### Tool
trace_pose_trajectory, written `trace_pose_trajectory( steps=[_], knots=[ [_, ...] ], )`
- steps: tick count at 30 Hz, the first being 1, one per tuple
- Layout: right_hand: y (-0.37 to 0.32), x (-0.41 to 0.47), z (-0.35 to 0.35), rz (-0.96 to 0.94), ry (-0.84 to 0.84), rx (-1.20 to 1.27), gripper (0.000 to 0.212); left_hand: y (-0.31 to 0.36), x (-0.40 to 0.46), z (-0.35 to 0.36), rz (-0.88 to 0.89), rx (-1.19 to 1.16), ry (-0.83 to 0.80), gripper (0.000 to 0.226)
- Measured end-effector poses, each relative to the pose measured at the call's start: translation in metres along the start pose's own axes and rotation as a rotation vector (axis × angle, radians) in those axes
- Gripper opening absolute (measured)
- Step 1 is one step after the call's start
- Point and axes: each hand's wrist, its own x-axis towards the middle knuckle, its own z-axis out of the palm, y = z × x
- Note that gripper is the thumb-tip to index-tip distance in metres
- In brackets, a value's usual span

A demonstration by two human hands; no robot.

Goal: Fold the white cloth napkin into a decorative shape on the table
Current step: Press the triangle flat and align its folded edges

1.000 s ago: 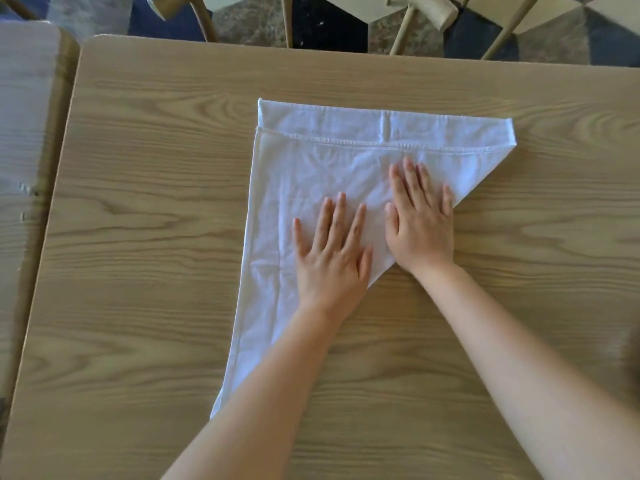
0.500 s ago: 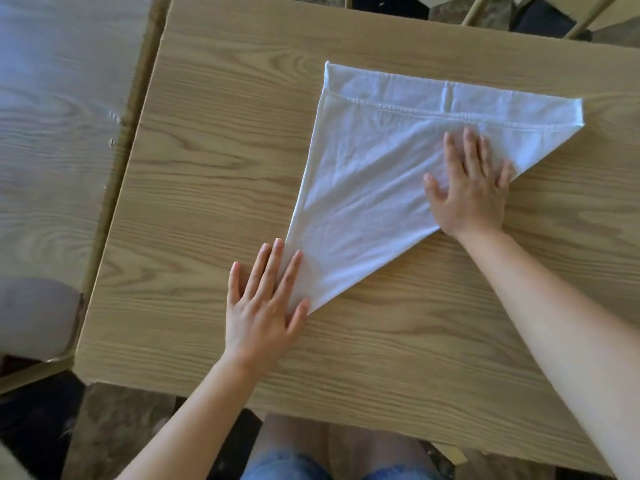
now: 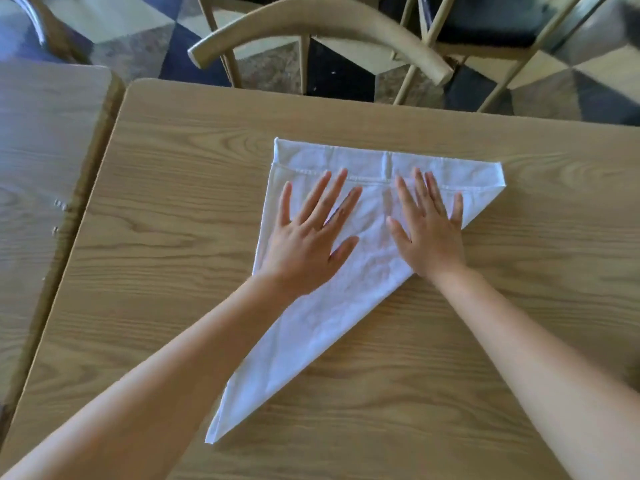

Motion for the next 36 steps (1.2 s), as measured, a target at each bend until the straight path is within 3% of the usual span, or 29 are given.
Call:
trace_pose_trajectory(
  steps=[4, 8, 11, 17, 24, 30, 33, 36],
  knots=[
    [0.031, 0.045, -0.02, 0.09, 0.038, -0.043, 0.064, -0.026, 0.088, 0.011, 0.042, 0.047, -0.111, 0.064],
    [0.065, 0.076, -0.033, 0.128, -0.16, -0.013, 0.074, -0.061, 0.123, 0.013, 0.065, 0.083, -0.261, 0.082],
    [0.076, 0.081, -0.038, 0.064, -0.154, 0.003, 0.073, -0.074, 0.119, 0.014, 0.079, 0.019, -0.211, 0.088],
    [0.105, 0.058, -0.016, 0.06, -0.19, -0.118, 0.073, -0.103, 0.089, 0.031, 0.058, 0.059, -0.103, 0.071],
    [0.115, 0.055, -0.011, 0.034, -0.146, -0.106, 0.065, -0.102, 0.09, 0.029, 0.017, 0.063, -0.165, 0.073],
    [0.116, 0.063, -0.027, -0.057, -0.059, -0.118, 0.072, -0.104, 0.101, 0.011, 0.048, 0.023, -0.168, 0.069],
    [0.114, 0.074, -0.042, -0.052, -0.083, -0.139, 0.059, -0.1, 0.111, 0.0, 0.006, -0.013, -0.157, 0.064],
    [0.111, 0.082, -0.054, -0.126, -0.01, -0.192, 0.032, -0.095, 0.119, -0.009, -0.018, 0.006, -0.152, 0.053]
  ],
)
